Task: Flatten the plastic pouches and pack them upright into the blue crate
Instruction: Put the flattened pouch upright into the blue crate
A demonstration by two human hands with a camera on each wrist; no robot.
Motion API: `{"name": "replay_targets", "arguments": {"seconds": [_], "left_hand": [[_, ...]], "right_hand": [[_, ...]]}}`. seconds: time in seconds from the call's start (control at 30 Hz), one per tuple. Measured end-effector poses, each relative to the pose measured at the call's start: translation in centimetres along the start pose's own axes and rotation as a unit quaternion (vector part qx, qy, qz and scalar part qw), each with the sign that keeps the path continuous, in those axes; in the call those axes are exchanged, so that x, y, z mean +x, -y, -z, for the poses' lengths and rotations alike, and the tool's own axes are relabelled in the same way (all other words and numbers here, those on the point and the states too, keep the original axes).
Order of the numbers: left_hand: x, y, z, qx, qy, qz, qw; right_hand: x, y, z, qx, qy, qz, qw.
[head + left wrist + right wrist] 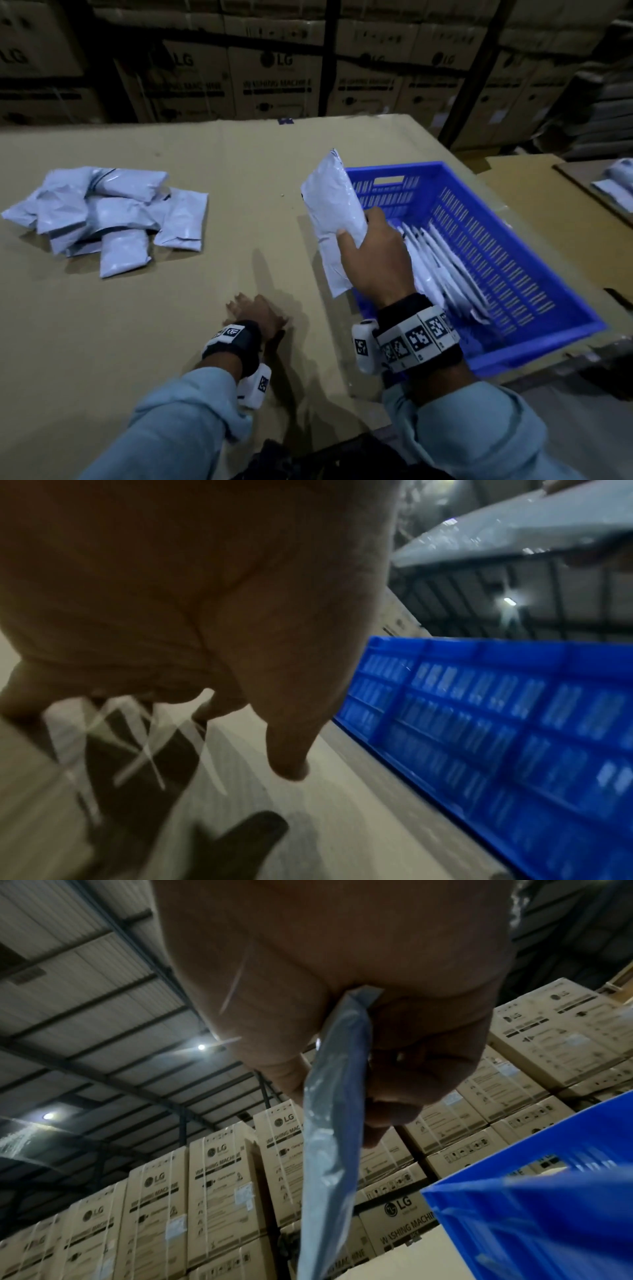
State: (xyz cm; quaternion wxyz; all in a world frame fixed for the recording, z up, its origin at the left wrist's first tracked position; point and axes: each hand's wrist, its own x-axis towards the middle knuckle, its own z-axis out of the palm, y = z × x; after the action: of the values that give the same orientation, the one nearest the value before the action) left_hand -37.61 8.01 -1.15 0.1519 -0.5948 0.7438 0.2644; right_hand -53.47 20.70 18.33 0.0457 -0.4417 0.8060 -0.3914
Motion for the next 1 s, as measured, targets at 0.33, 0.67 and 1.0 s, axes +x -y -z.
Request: {"name": "replay_targets", "arguments": {"seconds": [0.33,0.67,1.0], "left_hand": [[1.9,-1.6,-0.1,0.121,0.009,-0.022,0.992],[2.5,-1.0,-1.0,0.131,0.015,-0.033,0.991],[2.6,-0.7,-1.4,0.135,0.016,-0.037,0.99]], "right_hand": [[8.4,-10.7,10.5,-0.048,-0.087,-0.145,0.985],[10.1,-19.6,10.4,-0.306,-0.079,-0.259,0.913],[10.6,-25.3,7.9,-0.378,0.134,-0.249,0.881]]}}
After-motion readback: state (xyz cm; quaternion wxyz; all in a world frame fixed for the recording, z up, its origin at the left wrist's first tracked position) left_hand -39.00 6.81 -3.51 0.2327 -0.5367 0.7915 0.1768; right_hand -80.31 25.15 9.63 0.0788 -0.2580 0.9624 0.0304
